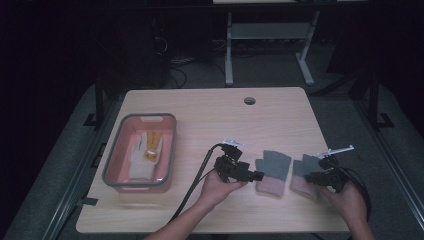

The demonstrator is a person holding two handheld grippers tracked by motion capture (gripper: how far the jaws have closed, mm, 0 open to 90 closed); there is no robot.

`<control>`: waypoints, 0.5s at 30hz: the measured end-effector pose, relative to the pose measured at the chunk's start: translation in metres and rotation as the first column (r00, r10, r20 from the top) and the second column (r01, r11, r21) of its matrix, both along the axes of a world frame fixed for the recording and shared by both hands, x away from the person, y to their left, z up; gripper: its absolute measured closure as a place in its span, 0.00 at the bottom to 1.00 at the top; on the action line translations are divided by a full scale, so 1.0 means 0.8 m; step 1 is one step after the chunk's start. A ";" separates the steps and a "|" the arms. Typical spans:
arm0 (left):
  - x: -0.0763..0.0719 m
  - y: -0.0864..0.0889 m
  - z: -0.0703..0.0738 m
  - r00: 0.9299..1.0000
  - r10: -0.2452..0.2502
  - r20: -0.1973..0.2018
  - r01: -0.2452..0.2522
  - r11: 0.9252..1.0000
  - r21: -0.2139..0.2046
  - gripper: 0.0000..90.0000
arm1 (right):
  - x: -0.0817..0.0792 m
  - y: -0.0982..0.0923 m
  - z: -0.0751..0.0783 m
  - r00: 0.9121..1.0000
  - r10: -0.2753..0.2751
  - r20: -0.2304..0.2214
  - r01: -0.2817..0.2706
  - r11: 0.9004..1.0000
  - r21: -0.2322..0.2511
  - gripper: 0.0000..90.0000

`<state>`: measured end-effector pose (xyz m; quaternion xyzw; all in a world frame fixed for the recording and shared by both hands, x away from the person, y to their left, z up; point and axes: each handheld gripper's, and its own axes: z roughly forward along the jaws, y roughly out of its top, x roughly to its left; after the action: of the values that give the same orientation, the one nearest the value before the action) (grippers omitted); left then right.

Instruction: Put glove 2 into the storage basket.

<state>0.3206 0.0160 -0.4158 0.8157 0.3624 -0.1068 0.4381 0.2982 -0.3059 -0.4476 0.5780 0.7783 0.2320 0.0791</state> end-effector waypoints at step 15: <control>0.004 0.009 0.000 1.000 0.015 0.001 -0.015 1.000 -0.013 0.31 | 0.002 -0.012 0.005 0.999 -0.046 -0.013 0.047 0.998 0.053 0.95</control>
<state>0.3237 0.0230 -0.4156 0.8102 0.3677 -0.1054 0.4442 0.2996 -0.3154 -0.4433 0.5991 0.7587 0.2474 0.0645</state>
